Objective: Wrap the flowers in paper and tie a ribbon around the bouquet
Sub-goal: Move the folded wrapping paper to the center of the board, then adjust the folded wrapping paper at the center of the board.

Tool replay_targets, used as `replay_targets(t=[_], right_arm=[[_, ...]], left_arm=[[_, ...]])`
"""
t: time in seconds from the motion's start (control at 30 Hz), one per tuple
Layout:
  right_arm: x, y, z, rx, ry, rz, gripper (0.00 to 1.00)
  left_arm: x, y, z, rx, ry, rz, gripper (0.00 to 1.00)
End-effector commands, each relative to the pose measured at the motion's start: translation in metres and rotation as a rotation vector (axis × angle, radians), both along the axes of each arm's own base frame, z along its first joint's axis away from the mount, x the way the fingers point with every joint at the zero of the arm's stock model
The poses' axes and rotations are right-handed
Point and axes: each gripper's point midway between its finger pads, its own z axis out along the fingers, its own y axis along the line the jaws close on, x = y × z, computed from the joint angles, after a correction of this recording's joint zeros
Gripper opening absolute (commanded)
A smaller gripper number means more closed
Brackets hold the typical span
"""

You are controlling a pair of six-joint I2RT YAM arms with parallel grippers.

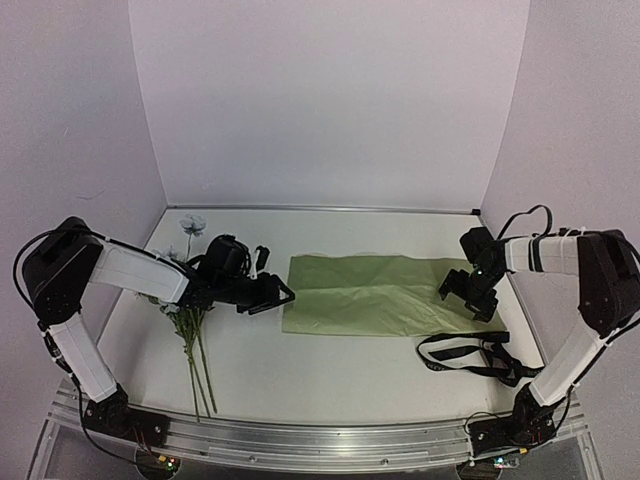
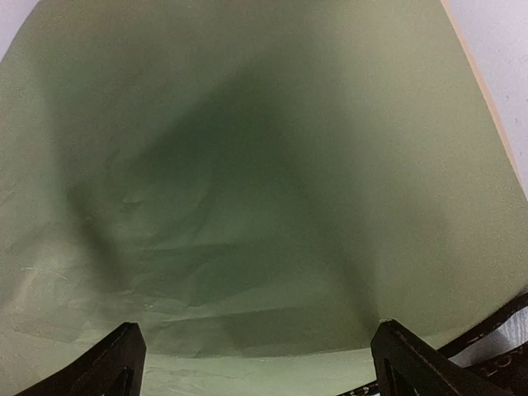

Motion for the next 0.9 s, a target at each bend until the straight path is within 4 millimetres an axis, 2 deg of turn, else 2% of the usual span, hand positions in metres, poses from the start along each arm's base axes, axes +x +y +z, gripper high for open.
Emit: replay_targets(t=[0.0, 0.23, 0.47, 0.6, 0.87], right_arm=[[-0.006, -0.007, 0.008, -0.007, -0.035, -0.028, 0.98], [-0.02, -0.02, 0.009, -0.037, -0.044, -0.053, 0.98], [-0.042, -0.045, 0.01, -0.064, -0.055, -0.128, 0.98], [-0.053, -0.056, 0.002, -0.053, -0.027, -0.171, 0.98], [-0.043, -0.072, -0.006, -0.018, -0.01, -0.237, 0.98]], left_arm=[[0.027, 0.002, 0.024, -0.019, -0.033, 0.005, 0.55], [0.06, 0.011, 0.011, -0.041, 0.007, -0.055, 0.64], [0.105, 0.003, 0.005, -0.017, -0.01, -0.094, 0.69], [0.122, 0.0, -0.002, 0.013, -0.003, -0.086, 0.69], [0.143, -0.001, -0.014, 0.059, 0.011, -0.051, 0.68]])
